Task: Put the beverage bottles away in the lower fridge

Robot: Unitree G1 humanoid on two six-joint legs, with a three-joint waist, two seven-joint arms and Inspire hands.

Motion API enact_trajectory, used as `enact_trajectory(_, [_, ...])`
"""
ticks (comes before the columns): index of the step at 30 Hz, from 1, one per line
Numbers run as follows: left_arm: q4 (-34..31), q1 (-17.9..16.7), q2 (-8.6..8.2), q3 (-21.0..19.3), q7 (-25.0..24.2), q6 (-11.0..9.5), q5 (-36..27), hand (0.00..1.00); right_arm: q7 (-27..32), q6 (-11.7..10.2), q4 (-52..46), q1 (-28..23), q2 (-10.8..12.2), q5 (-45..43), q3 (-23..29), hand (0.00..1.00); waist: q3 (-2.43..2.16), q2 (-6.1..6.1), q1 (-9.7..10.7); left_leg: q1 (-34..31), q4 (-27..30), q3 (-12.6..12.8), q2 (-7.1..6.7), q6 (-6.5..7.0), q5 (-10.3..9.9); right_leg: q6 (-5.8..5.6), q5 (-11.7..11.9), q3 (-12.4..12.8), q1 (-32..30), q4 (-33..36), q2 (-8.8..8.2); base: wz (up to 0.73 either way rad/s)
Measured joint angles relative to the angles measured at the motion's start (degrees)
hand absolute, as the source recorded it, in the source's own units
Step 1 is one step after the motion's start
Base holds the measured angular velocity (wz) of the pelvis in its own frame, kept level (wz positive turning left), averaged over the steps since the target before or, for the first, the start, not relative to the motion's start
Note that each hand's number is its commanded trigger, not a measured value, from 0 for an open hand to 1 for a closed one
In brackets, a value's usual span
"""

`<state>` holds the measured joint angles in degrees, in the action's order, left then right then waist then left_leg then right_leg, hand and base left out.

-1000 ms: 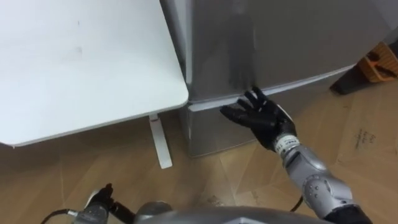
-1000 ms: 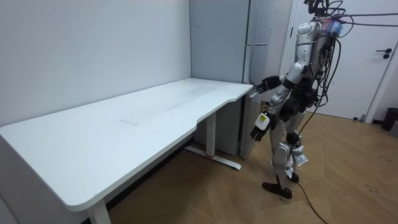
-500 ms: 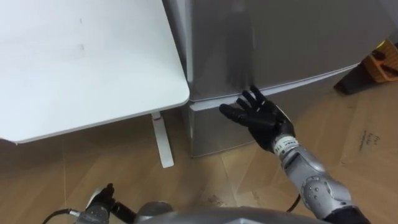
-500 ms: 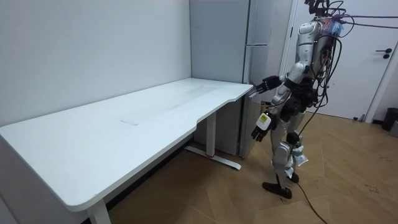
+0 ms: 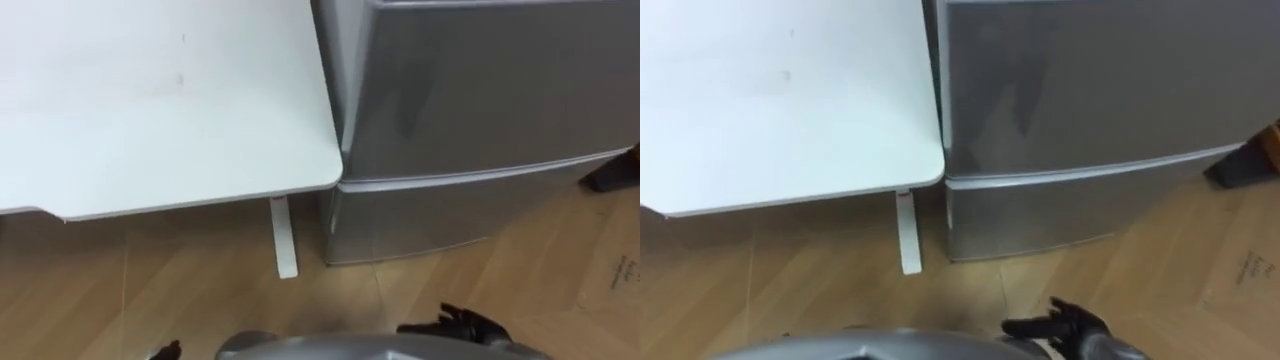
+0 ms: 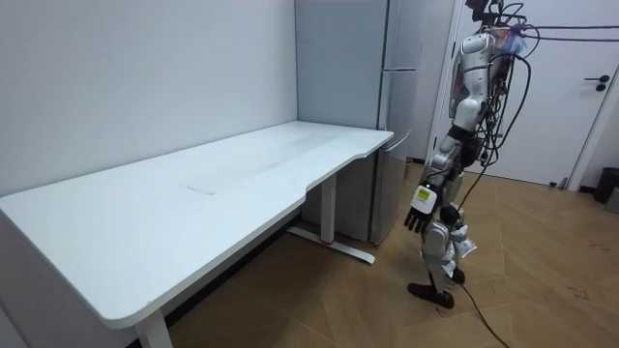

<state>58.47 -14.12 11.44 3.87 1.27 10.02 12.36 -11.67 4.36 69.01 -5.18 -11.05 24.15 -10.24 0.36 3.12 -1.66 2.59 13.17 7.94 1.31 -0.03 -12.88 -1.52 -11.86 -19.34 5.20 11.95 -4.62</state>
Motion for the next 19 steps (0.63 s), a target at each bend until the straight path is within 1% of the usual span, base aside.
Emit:
enact_trajectory(1, [0.53, 0.04, -0.22, -1.13, -0.48, 0.01, 0.91, 0.0, 0.06, 0.08, 0.84, -0.03, -0.02, -0.03, 1.35, 0.0, -0.04, -0.15, -0.06, 0.16, 0.55, -0.01, -0.21, 0.45, -0.62, -0.52, -0.33, -0.01, 0.36, 0.47, -0.37, 0.09])
enact_trajectory(2, [0.64, 0.04, -0.39, -1.57, -0.64, 0.0, 1.23, 0.0, 0.13, 0.12, 1.34, -0.04, -0.13, -0.03, 2.11, 0.0, -0.02, -0.23, -0.07, 0.16, 0.64, -0.02, -0.31, 0.66, -1.03, -0.78, -0.51, -0.07, 0.4, 0.93, -0.46, 0.1])
enact_trajectory(3, [1.27, -0.06, -0.77, -2.6, -0.97, 0.17, 2.04, 0.0, 0.41, 0.3, 2.62, -0.11, -0.36, -0.16, 4.43, 0.0, -0.16, -0.56, 0.0, 0.3, 1.06, -0.22, -0.84, 1.18, -1.52, -1.27, -0.91, -0.12, 0.58, 1.64, -1.07, 0.14])
enact_trajectory(4, [1.67, -0.21, -1.41, -5.02, -1.66, 0.6, 2.47, 0.0, 0.73, 0.61, 3.72, -0.65, -1.0, -0.13, 6.9, 0.0, -0.02, -0.57, 0.0, 0.4, 1.61, -0.59, -1.63, 1.84, -2.08, -1.94, -1.64, -0.51, 0.51, 3.19, -2.14, 0.16])
enact_trajectory(5, [1.97, -0.28, -1.69, -6.12, -1.98, 0.89, 2.78, 0.0, 0.87, 0.74, 4.52, -0.86, -1.43, -0.02, 7.95, 0.0, -0.08, -0.76, 0.02, 0.55, 1.69, -0.95, -2.12, 2.18, -2.37, -2.31, -2.06, -0.53, 0.42, 4.13, -2.72, 0.22])
enact_trajectory(6, [2.3, -0.31, -2.01, -7.12, -2.06, 1.42, 3.14, 0.0, 1.39, 1.33, 5.38, -1.11, -2.22, 0.01, 9.79, 0.0, -0.12, -1.19, 0.29, 0.85, 1.83, -1.85, -3.06, 2.84, -2.76, -2.97, -2.62, -0.62, 0.26, 6.06, -3.94, 0.34])
enact_trajectory(7, [2.27, -0.62, -2.05, -7.84, -2.08, 1.85, 3.17, 0.0, 2.23, 1.93, 6.0, -1.09, -2.61, -0.08, 11.8, 0.0, -0.15, -1.51, 1.35, 0.97, 2.14, -2.84, -3.39, 3.48, -2.89, -3.18, -2.74, -0.05, 0.13, 7.93, -4.77, 0.43])
enact_trajectory(8, [2.25, -0.8, -1.97, -8.36, -2.07, 2.01, 3.29, 0.0, 2.73, 2.09, 6.4, -1.11, -2.62, -0.24, 12.84, 0.0, -0.12, -1.66, 1.73, 1.01, 2.34, -3.54, -3.82, 3.8, -2.87, -3.16, -2.72, 0.8, -0.05, 8.96, -5.02, 0.59])
enact_trajectory(9, [2.22, -1.06, -1.66, -8.45, -2.02, 2.13, 3.42, 0.0, 3.51, 2.78, 7.03, -1.19, -2.61, -0.29, 14.69, 0.0, -0.09, -1.74, 2.62, 1.06, 2.68, -4.71, -4.31, 4.39, -2.93, -3.11, -2.68, 2.53, -0.13, 10.24, -5.31, 0.63])
enact_trajectory(10, [2.18, -1.17, -1.51, -8.97, -2.01, 2.15, 3.42, 0.0, 4.15, 3.45, 7.8, -1.46, -2.6, -0.18, 16.17, 0.0, -0.11, -1.59, 3.3, 1.08, 3.1, -6.04, -4.86, 4.85, -3.03, -3.03, -2.55, 3.84, -0.04, 10.21, -5.31, 0.6])
enact_trajectory(11, [2.12, -1.13, -1.51, -9.4, -2.02, 2.15, 3.5, 0.0, 4.34, 3.81, 8.03, -1.8, -2.61, -0.15, 16.32, 0.0, -0.14, -1.46, 3.33, 1.03, 3.42, -6.51, -5.1, 5.02, -3.13, -3.03, -2.54, 4.55, 0.31, 9.73, -5.25, 0.45])
enact_trajectory(12, [2.09, -0.98, -1.38, -9.66, -2.05, 2.2, 3.66, 0.0, 4.98, 4.68, 8.86, -1.89, -2.56, -0.2, 16.66, 0.0, -0.14, -1.16, 3.33, 1.05, 3.7, -7.12, -5.38, 5.26, -3.27, -3.01, -2.46, 5.76, 1.07, 8.48, -5.04, 0.28])
enact_trajectory(13, [2.1, -0.5, -1.37, -10.18, -2.08, 2.22, 4.3, 0.0, 5.39, 5.69, 9.06, -1.93, -2.44, -0.74, 16.67, 0.0, -0.02, -0.87, 3.37, 0.96, 4.12, -8.4, -5.76, 5.41, -3.33, -3.0, -2.12, 6.68, 1.81, 6.87, -4.79, 0.28])
enact_trajectory(15, [2.12, 0.21, -1.3, -10.53, -2.01, 2.18, 4.68, 0.0, 5.84, 6.74, 9.39, -2.29, -2.06, -3.34, 16.69, 0.0, -0.06, -0.47, 3.47, 0.63, 4.47, -9.98, -6.16, 5.54, -3.41, -3.47, -1.47, 6.68, 3.28, 4.23, -4.49, 0.25])
enact_trajectory(16, [2.13, 0.67, -1.3, -10.49, -1.99, 2.08, 4.66, 0.0, 6.03, 7.13, 9.57, -2.21, -1.83, -5.47, 16.51, 0.0, -0.04, -0.27, 2.99, 0.7, 4.47, -10.05, -6.02, 5.54, -3.41, -3.6, -0.87, 6.7, 4.15, 2.48, -4.1, 0.09])
enact_trajectory(17, [2.14, 0.83, -1.3, -10.49, -1.96, 1.99, 4.65, 0.0, 6.2, 7.12, 9.57, -2.19, -1.65, -6.76, 16.47, 0.0, -0.04, -0.25, 2.78, 0.68, 4.46, -10.07, -6.02, 5.53, -3.41, -3.65, -0.74, 6.71, 4.49, 1.74, -3.98, -0.07])
enact_trajectory(18, [2.33, 0.99, -1.37, -10.45, -1.87, 1.78, 4.65, 0.0, 6.75, 7.04, 9.57, -1.83, -1.26, -8.72, 16.41, 0.0, -0.04, -0.18, 2.8, 0.65, 4.4, -10.16, -6.04, 5.5, -3.43, -3.9, -0.55, 6.82, 5.09, 0.37, -3.77, -0.12])
enact_trajectory(19, [2.82, 1.3, -1.56, -10.45, -1.82, 1.53, 4.66, 0.0, 7.19, 6.96, 9.57, -1.46, -0.95, -9.89, 16.42, 0.0, 0.08, -0.05, 2.86, 0.33, 4.42, -10.35, -6.1, 5.4, -3.48, -3.97, -0.13, 6.84, 5.39, -0.54, -3.38, -0.09])
